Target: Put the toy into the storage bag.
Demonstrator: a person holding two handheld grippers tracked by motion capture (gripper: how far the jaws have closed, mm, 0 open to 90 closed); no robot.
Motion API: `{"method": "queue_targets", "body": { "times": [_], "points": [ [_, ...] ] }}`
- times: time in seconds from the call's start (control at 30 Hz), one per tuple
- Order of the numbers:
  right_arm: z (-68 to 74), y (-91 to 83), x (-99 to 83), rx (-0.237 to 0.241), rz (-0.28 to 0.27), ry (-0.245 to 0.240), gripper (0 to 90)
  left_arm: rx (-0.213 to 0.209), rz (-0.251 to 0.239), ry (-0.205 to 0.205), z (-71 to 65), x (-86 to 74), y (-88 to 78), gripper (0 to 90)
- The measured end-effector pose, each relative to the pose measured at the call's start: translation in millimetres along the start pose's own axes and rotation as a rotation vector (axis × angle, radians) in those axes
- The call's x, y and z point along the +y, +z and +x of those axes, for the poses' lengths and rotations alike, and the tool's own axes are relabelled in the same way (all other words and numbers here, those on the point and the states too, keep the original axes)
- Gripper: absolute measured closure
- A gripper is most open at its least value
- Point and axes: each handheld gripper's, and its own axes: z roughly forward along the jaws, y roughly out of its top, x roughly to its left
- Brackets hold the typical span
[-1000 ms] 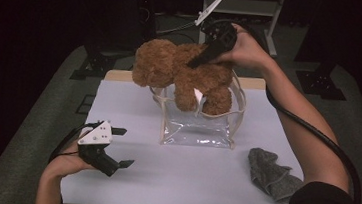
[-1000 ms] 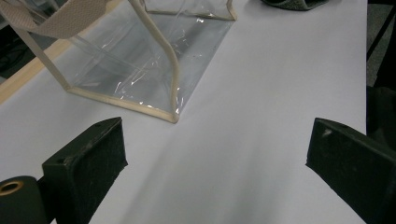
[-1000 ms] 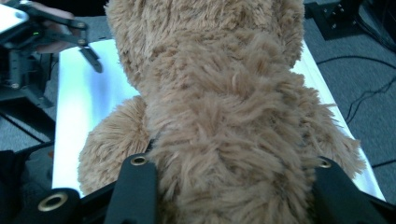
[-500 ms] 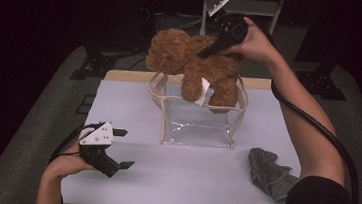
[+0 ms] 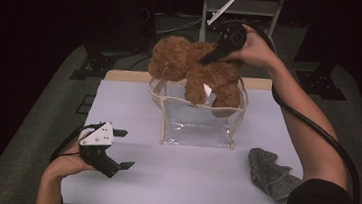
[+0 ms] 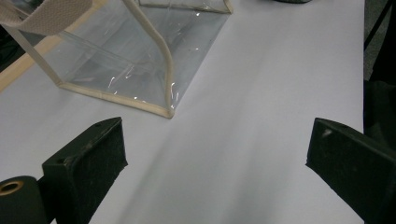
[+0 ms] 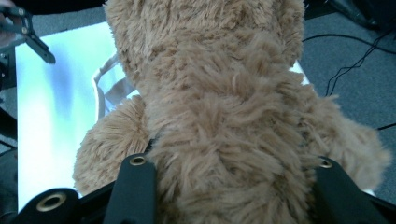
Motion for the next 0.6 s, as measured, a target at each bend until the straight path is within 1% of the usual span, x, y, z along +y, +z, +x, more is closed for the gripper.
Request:
{"method": "queue_targets", "body": {
  "times": [0.2,0.23,0.33,0.43,0.5,0.6],
  "points": [
    [8.1,10.6,-15.1,0.025,0.022,0.001,55.4,-0.001,0.003,0.002,-0.6,0.2,-0.2,3.9],
    [8.3,11.7,-18.3,0.028,0.023,-0.002,55.4,-0.003,0.004,0.006,-0.4,0.1,0.2,3.9],
    [8.8,14.5,-27.5,0.040,0.031,0.011,55.4,-0.006,0.008,0.002,-0.4,0.2,1.0,3.9],
    [10.3,19.9,-35.1,0.045,0.061,0.020,55.4,-0.008,0.009,0.001,-0.8,0.4,1.6,3.9],
    [11.4,24.5,-39.3,0.047,0.073,0.015,55.4,-0.006,0.009,0.001,-1.0,0.4,1.3,3.9],
    [11.8,29.4,-46.2,0.053,0.077,0.026,55.5,-0.007,0.002,0.001,-1.5,0.5,0.9,3.9]
  ]
}}
